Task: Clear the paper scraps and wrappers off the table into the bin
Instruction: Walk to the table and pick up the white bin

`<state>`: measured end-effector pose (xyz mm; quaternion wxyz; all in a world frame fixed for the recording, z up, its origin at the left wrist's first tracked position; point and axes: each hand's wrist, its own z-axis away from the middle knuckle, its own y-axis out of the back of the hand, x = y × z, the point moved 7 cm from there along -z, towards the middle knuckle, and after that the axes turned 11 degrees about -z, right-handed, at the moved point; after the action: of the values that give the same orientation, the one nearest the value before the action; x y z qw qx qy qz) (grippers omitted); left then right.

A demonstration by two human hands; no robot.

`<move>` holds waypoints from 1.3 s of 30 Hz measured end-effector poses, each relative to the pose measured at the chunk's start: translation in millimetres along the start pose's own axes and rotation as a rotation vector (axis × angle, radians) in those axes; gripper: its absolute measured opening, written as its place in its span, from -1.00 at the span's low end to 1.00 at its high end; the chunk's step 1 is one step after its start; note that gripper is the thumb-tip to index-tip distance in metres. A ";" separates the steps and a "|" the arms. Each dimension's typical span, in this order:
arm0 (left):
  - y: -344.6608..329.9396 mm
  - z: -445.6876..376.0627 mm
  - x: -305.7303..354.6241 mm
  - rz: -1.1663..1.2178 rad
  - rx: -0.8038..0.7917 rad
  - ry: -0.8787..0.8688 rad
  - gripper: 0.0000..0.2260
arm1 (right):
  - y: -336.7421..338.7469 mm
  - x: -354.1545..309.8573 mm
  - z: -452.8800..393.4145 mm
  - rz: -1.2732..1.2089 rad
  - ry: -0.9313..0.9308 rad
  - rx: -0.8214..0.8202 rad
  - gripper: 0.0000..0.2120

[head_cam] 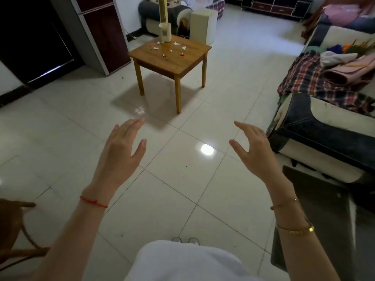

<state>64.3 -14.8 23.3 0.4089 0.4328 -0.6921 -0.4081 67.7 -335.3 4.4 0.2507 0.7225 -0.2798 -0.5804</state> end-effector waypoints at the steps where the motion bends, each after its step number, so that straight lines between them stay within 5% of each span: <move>1: -0.3 -0.4 0.7 0.000 0.008 0.003 -0.55 | 0.6 1.3 -0.8 -0.003 0.006 0.009 -0.49; 22: -54.7 -47.5 -1.1 -0.028 -0.030 0.083 -0.56 | -23.7 60.6 -63.6 -0.001 -0.071 -0.118 -0.50; 39: -147.0 -378.9 -77.7 -0.008 -0.082 0.041 -0.54 | -46.9 116.1 -391.3 -0.010 -0.076 -0.039 -0.51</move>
<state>474.2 -65.2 -2.3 0.4386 0.4267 -0.6645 -0.4290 475.8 -367.6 -30.3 0.2510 0.6962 -0.2740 -0.6142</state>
